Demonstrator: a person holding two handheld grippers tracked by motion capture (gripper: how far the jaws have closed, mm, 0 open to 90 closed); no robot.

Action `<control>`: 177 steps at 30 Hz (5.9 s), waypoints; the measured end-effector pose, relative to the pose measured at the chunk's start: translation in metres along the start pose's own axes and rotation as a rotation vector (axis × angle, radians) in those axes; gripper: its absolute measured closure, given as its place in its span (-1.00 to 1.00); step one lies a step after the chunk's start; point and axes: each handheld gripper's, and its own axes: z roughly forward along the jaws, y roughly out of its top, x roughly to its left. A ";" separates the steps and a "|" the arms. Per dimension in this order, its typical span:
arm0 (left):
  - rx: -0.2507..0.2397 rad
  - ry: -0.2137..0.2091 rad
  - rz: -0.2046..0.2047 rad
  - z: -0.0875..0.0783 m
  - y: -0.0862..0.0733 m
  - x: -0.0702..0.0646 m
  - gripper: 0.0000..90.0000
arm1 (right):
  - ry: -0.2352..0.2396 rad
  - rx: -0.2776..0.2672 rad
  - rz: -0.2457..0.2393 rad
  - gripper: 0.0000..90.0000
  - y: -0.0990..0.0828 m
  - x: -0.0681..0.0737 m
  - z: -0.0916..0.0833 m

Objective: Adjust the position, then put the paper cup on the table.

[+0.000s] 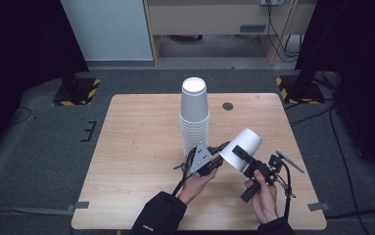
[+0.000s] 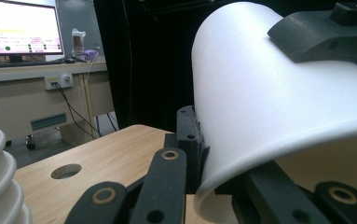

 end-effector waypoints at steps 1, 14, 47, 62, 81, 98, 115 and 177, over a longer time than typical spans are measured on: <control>0.003 0.001 0.002 -0.001 0.000 0.000 0.89 | 0.000 0.001 0.000 -0.70 0.000 0.000 0.000; 0.023 -0.006 0.000 -0.005 0.001 -0.001 0.90 | 0.012 0.008 -0.020 -0.68 0.004 0.000 0.000; 0.071 -0.054 0.009 -0.038 0.019 0.000 0.93 | -0.052 -0.105 -0.122 -0.63 0.029 -0.010 -0.014; 0.067 -0.048 -0.007 -0.054 0.024 0.006 0.93 | -0.136 -0.141 -0.227 -0.61 0.041 -0.019 -0.021; 0.080 -0.041 -0.030 -0.088 0.031 0.019 0.93 | -0.309 -0.097 -0.501 -0.71 0.049 -0.031 -0.024; 0.120 0.002 -0.053 -0.127 0.024 0.033 0.93 | -0.451 -0.018 -0.709 -0.76 0.046 -0.039 -0.020; 0.160 0.058 -0.069 -0.172 0.022 0.052 0.93 | -0.513 0.049 -0.773 -0.78 0.046 -0.046 -0.018; 0.536 0.550 -0.186 -0.265 0.023 0.152 0.93 | -0.747 0.429 -0.945 -0.89 0.027 -0.095 -0.006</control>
